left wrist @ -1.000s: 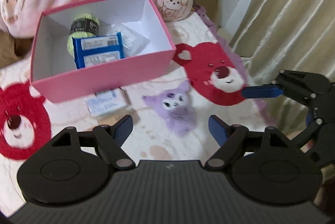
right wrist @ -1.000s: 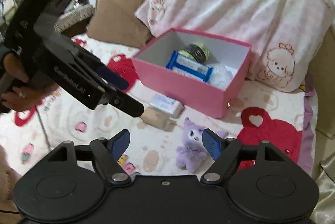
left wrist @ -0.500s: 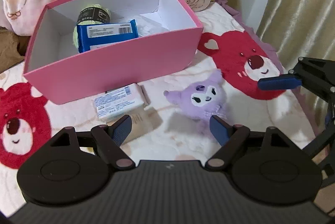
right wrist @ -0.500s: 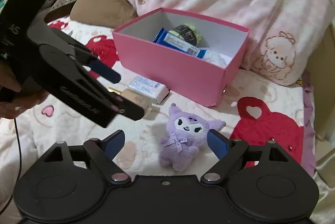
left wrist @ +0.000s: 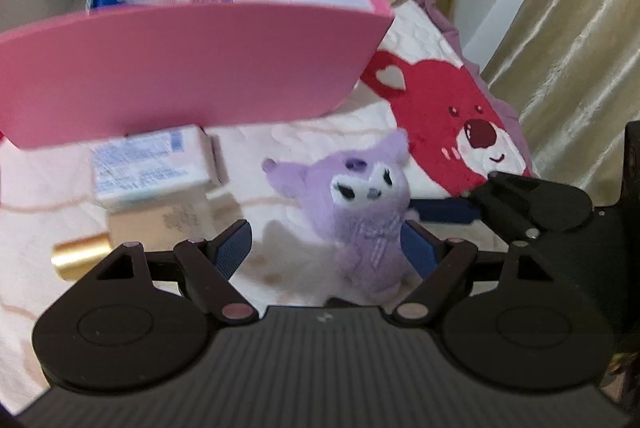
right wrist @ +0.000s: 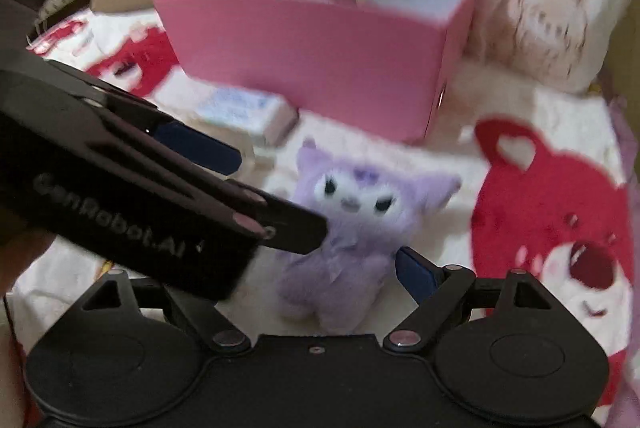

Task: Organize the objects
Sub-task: 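Move the left tool down and close it on the purple plush doll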

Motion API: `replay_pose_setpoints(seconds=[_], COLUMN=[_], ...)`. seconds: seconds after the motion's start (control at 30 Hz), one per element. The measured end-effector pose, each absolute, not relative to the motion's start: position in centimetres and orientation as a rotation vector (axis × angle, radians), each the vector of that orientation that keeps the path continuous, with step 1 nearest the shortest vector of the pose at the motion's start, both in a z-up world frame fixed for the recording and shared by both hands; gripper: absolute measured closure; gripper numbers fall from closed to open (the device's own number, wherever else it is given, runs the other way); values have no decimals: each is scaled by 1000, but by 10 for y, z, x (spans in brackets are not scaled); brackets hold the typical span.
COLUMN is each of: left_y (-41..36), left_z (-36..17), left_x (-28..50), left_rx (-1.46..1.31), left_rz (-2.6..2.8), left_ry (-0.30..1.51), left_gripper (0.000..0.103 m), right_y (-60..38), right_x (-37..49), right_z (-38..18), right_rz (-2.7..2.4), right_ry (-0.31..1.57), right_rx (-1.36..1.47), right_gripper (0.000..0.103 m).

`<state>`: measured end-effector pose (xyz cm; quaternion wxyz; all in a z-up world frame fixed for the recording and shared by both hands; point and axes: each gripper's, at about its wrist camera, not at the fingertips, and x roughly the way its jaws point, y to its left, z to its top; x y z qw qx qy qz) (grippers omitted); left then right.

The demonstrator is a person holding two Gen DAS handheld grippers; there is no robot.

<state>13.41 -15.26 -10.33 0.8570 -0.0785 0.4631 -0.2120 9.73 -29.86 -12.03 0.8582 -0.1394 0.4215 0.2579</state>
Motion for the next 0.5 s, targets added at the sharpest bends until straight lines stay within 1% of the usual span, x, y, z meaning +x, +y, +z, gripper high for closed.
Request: replay_pose_setpoints(seconds=[0.03, 0.07, 0.17, 0.2, 0.23, 0.27, 0.3, 0.33, 0.37, 0.4, 0.47, 0.5], left_y=[-153, -152, -149, -148, -147, -147, -148, -152, -156, -159, -164, -166], left_z=[-106, -108, -121, -126, -129, -130, -130, -129, -127, -126, -125, -125], left_x=[135, 134, 135, 136, 137, 138, 140, 140, 139, 138, 136, 135], left_rx=[-179, -202, -327, -381, -429, -465, -474, -459, -440, -423, -396, -377], left_rz=[-445, -439, -441, -440, -442, -450, -449, -429, -416, -407, -396, -396], left_ry=[970, 958, 978, 994, 998, 1001, 1005, 1001, 994, 986, 973, 965], left_gripper=[27, 34, 48, 50, 55, 64, 64, 64, 65, 65, 67, 67], right_y=[-300, -303, -315, -319, -322, -325, -327, -330, -331, -333, -335, -335], right_x=[96, 95, 92, 90, 89, 88, 87, 86, 86, 86, 88, 88], right_z=[-120, -120, -123, -123, -123, -123, -122, -122, -123, -124, -126, -128], right_rz=[529, 520, 525, 522, 521, 519, 527, 527, 524, 537, 560, 566], right_ry=[864, 853, 879, 885, 883, 881, 878, 870, 867, 870, 877, 874], right_rx=[-301, -296, -237, -230, -228, -223, -216, -211, -208, -194, -154, -150], right_gripper=[15, 15, 15, 16, 16, 17, 19, 24, 31, 33, 45, 45])
